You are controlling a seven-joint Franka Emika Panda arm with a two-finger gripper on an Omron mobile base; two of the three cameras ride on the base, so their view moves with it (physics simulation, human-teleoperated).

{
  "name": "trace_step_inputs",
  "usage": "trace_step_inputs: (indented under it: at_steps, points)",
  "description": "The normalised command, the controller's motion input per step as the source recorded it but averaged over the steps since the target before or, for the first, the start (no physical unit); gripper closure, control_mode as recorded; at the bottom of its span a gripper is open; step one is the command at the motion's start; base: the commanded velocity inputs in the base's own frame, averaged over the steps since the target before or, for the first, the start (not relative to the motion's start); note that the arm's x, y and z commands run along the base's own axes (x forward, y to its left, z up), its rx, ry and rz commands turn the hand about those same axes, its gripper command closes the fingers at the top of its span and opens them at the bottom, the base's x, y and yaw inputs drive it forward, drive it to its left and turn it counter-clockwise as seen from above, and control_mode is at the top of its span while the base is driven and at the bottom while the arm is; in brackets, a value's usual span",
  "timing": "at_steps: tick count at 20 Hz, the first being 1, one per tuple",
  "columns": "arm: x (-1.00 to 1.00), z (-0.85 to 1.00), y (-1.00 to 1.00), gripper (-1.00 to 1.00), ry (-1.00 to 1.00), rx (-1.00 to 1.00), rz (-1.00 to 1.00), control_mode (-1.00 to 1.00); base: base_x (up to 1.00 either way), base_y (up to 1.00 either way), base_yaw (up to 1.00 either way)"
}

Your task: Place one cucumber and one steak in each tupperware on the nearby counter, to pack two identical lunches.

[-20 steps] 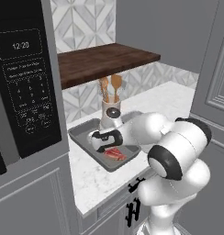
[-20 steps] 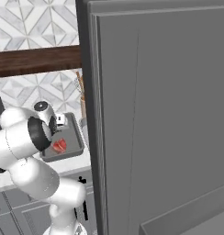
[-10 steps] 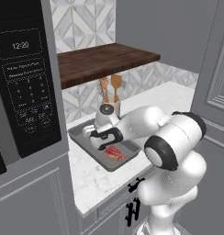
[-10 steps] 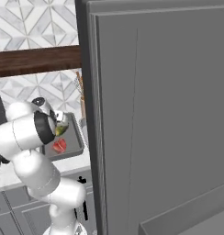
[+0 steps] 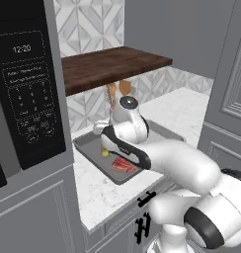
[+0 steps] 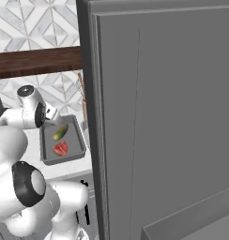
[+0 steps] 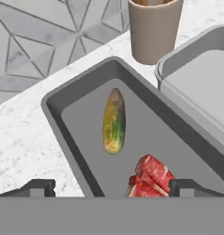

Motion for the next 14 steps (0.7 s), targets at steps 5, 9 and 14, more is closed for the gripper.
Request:
trace_step_inputs:
  at_steps: [5,9,14]
  points:
    - [-1.0,0.76,-0.4,-1.0,0.0,0.15,-0.23,-1.0,0.0,0.0,0.0]
    - [-1.0,0.38,-0.19,-1.0,-0.01,0.03,-0.16,-1.0,0.0,0.0,0.0]
    - [-0.4,-0.01,0.0,-1.0,-0.01,-0.01,0.0,1.0,-0.6,0.11,0.05]
